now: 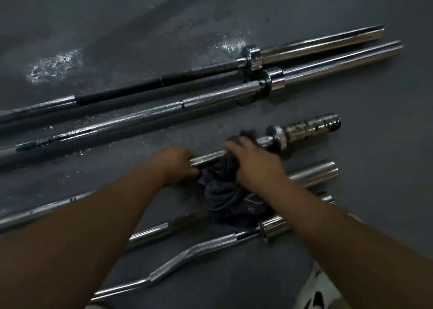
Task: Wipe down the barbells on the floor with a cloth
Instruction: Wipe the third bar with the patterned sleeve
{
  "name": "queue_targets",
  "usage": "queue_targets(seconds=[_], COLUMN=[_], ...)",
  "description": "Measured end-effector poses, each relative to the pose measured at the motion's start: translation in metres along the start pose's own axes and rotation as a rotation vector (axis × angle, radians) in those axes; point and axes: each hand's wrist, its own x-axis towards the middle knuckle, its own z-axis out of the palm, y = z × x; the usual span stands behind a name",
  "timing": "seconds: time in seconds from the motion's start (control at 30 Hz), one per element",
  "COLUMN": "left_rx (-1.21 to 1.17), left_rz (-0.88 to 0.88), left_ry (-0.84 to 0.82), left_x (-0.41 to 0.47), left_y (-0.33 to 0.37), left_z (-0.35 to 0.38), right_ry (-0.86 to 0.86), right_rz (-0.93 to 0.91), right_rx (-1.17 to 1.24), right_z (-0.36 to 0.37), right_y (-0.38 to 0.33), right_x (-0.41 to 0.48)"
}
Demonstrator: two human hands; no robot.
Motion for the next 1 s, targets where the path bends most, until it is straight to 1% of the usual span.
queue_targets(seconds=[0.07,0.1,0.13,0.17,0.2,0.27,0.33,0.37,0.4,0.43,0.5,0.53,0.57,0.6,0.63,0.67,0.7,0.73,0.77,0.8,0.83,0.87,0.9,0.93,0.97,1.0], left_rx=[0.129,0.157,0.166,0.170,0.172,0.099,-0.019,-0.043,-0.041,-0.032,-0.025,-0.022,-0.002,0.048,0.113,0.162,0.175,0.166,0.148,0.129,0.089,0.030,0.000,0.023,0.075,0.130], left_rz=[-0.015,-0.022,-0.020,-0.010,0.001,0.056,0.129,0.167,0.198,0.207,0.188,0.160,0.125,0.094,0.080,0.076,0.069,0.047,0.026,0.017,0.019,0.038,0.062,0.061,0.048,0.041], left_ry=[0.214,0.309,0.372,0.398,0.374,0.256,0.132,0.131,0.172,0.245,0.475,0.587,0.669,0.712,0.727,0.701,0.660,0.591,0.500,0.418,0.355,0.347,0.388,0.454,0.521,0.582], left_x=[-0.013,-0.019,-0.023,-0.021,-0.015,-0.002,0.003,0.003,0.001,-0.002,-0.008,-0.010,-0.011,-0.009,-0.009,-0.007,-0.005,-0.003,0.001,0.005,0.008,0.008,0.005,0.000,-0.006,-0.013], left_y=[0.002,0.003,0.003,0.001,-0.003,-0.013,-0.020,-0.022,-0.025,-0.028,-0.033,-0.034,-0.034,-0.034,-0.032,-0.032,-0.032,-0.033,-0.034,-0.036,-0.039,-0.045,-0.051,-0.058,-0.063,-0.065], left_z=[0.017,0.029,0.037,0.042,0.041,0.031,0.013,0.004,-0.002,-0.005,0.006,0.018,0.028,0.037,0.043,0.044,0.038,0.029,0.018,0.007,-0.001,-0.007,-0.008,-0.006,0.003,0.014], right_ry=[0.051,0.078,0.094,0.090,0.077,0.068,0.094,0.117,0.173,0.244,0.346,0.358,0.353,0.340,0.320,0.298,0.258,0.200,0.154,0.145,0.161,0.187,0.224,0.249,0.253,0.239], right_rz=[0.213,0.271,0.270,0.225,0.164,0.021,-0.127,-0.159,-0.144,-0.065,0.159,0.224,0.246,0.245,0.208,0.121,-0.006,-0.127,-0.211,-0.247,-0.217,-0.130,0.000,0.133,0.225,0.266], right_rx=[0.032,0.041,0.015,-0.016,-0.028,0.028,0.089,0.104,0.114,0.121,0.107,0.113,0.127,0.150,0.177,0.197,0.205,0.212,0.201,0.182,0.138,0.091,0.067,0.072,0.100,0.134], right_z=[-0.009,-0.007,0.000,0.008,0.016,0.022,0.011,0.006,0.003,0.000,0.000,0.003,0.005,0.008,0.014,0.021,0.030,0.036,0.035,0.028,0.022,0.016,0.010,0.003,0.001,0.003], right_y=[0.029,0.022,0.002,-0.024,-0.049,-0.075,-0.062,-0.046,-0.029,-0.011,0.010,0.009,-0.001,-0.018,-0.040,-0.065,-0.089,-0.106,-0.111,-0.102,-0.085,-0.062,-0.036,-0.015,-0.006,-0.012], right_x=[0.005,0.004,0.001,-0.003,-0.009,-0.020,-0.022,-0.021,-0.018,-0.014,-0.004,0.000,0.004,0.009,0.012,0.012,0.009,0.005,0.006,0.013,0.022,0.031,0.041,0.046,0.047,0.043])
